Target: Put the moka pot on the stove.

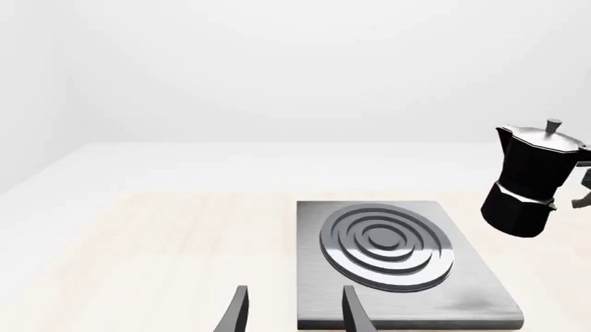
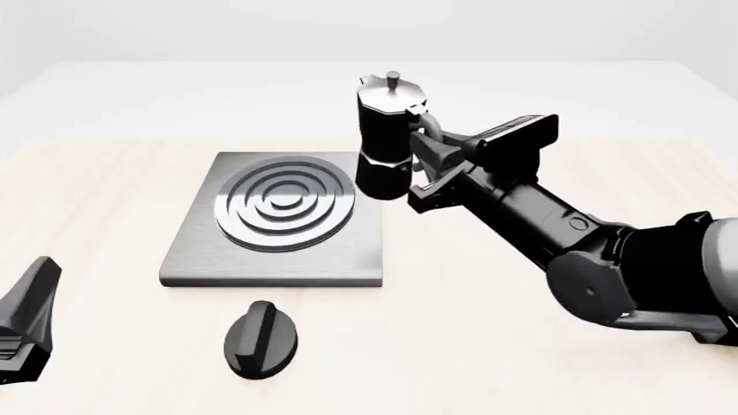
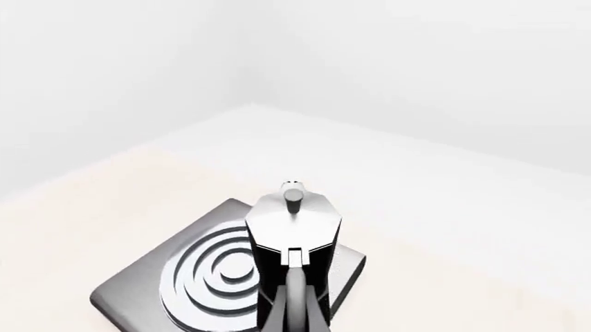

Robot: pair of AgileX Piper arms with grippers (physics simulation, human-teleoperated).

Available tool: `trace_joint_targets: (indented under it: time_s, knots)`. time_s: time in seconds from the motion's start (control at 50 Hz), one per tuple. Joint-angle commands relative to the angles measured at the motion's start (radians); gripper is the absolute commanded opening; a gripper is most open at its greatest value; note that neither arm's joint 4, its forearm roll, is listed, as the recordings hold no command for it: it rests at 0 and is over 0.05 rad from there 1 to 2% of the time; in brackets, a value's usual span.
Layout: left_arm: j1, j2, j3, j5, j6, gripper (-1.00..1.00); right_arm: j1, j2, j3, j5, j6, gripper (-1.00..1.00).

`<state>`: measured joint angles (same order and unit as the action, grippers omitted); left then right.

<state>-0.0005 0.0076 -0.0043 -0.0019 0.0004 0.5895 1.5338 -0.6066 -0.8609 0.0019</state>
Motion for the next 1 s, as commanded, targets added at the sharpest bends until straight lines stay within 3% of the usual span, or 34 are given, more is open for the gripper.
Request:
trace_joint_targets:
  time_s: [0.02,1.0]
  knots:
    - [0.001,0.000,0.000,0.000,-0.001,1.00,0.020,0.046,-0.072,-0.008,0.012,-1.00]
    - [0.001,0.000,0.000,0.000,-0.001,1.00,0.064,0.295,-0.349,0.002,0.039,-1.00]
